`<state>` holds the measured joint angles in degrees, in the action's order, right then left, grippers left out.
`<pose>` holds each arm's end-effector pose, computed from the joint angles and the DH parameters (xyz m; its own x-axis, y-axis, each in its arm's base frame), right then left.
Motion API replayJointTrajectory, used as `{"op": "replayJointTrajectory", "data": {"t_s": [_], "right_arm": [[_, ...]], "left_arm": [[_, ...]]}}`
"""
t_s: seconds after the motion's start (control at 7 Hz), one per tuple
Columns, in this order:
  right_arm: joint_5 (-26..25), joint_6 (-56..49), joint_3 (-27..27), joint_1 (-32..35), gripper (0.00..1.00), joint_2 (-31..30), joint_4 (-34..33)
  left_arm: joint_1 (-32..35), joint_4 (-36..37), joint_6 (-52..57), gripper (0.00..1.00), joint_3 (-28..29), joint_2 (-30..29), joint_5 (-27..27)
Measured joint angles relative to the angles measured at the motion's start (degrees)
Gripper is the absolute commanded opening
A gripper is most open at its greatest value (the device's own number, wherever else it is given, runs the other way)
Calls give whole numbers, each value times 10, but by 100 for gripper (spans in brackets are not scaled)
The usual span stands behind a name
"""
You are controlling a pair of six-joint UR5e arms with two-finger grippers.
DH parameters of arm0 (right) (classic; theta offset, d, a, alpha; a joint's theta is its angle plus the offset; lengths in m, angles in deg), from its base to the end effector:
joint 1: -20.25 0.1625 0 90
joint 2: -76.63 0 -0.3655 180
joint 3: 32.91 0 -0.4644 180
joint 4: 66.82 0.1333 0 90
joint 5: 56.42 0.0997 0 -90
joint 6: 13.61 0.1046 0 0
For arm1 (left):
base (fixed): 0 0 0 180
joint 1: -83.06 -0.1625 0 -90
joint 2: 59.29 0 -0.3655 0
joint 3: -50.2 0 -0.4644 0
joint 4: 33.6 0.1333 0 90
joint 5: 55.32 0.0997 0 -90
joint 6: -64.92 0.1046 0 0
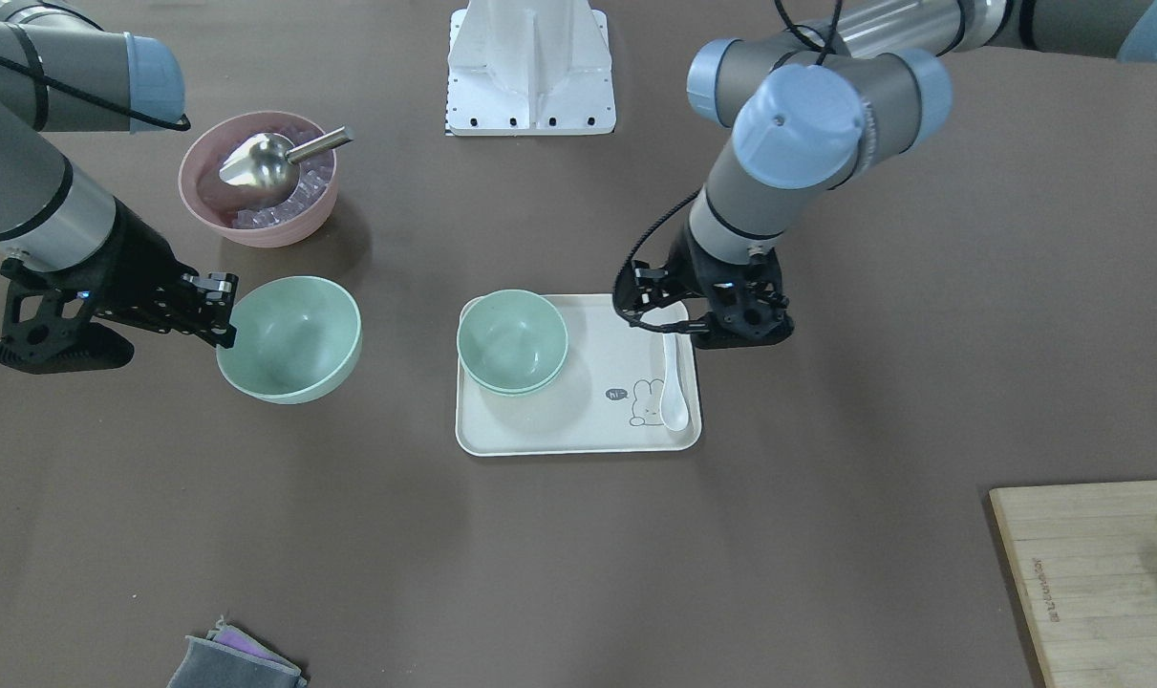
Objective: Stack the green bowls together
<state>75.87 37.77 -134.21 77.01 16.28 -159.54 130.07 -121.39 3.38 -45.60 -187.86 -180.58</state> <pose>-0.3079 -0.5846 0.1749 0.5801 0.0429 0.8134 -0.0363 0.9990 -0.0267 0.4179 -0.5552 0.1199 0.6031 -0.0763 -0.7940 0.0519 0.9971 -0.0564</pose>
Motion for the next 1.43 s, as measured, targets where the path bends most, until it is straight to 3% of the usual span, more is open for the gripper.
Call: {"op": "replayJointTrajectory", "data": {"t_s": [0.57, 1.43], "right_arm": [[-60, 89, 91, -101, 0, 128, 4], [-100, 103, 141, -153, 0, 155, 6]], "left_arm": [[63, 20, 68, 99, -90, 92, -2], [66, 20, 70, 99, -91, 98, -1]]}}
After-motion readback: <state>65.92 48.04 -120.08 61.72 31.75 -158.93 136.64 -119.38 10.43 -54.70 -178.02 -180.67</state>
